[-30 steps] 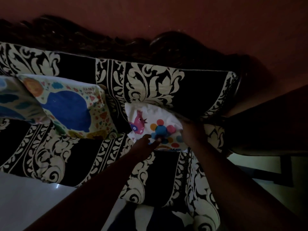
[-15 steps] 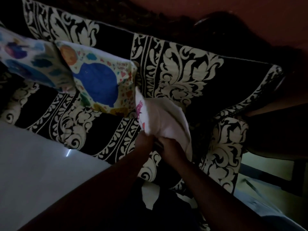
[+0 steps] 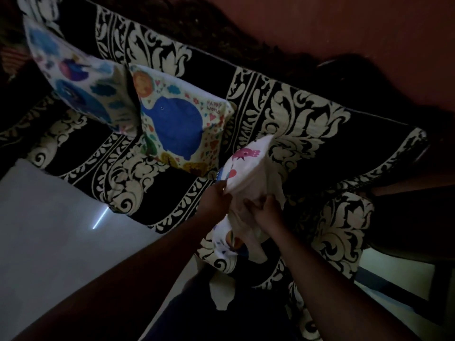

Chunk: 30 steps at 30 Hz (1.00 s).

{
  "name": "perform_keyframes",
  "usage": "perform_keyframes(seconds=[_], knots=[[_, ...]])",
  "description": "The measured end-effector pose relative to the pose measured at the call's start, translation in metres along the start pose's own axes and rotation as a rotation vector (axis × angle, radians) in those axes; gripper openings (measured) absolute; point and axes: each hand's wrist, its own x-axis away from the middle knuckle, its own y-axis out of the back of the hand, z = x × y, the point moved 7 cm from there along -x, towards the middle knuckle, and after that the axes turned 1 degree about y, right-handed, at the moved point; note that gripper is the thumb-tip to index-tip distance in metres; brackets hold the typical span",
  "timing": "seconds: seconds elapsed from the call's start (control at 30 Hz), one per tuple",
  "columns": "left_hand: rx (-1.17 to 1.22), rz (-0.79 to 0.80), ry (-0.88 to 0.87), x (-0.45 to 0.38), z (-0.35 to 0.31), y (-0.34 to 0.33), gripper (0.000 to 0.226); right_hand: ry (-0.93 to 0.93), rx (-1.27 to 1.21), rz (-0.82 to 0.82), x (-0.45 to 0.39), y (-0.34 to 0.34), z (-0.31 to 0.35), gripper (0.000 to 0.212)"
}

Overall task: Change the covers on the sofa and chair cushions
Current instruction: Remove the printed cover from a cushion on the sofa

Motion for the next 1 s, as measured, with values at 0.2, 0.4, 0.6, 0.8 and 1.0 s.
perform_keyframes(seconds=[0.2,0.4,0.6,0.8,1.0], knots=[[-0.036,-0.03,-0.077,0.034,-0.013,0.043,0.05,-0.06,0.165,0.112,0.035,-0.017,0.044,0.054],[-0.261,-0.014,-0.07,0.059,0.031,0.026,0.086,0.059,0.138,0.025,0.034,-0.049,0.05,0.025],[-0.469,0.081,-0.006,0.081,0.081,0.0,0.065,0.053,0.18,0.013,0.01,-0.059,0.028,0.023],[-0.59,0.09,-0.015,0.066,0.114,0.002,0.038,0.069,0.201,0.02,-0.008,-0.055,0.017,0.02],[-0.732,0.08,0.049,0.053,0.152,0.023,0.029,0.058,0.189,0.025,-0.023,-0.055,0.008,0.033]])
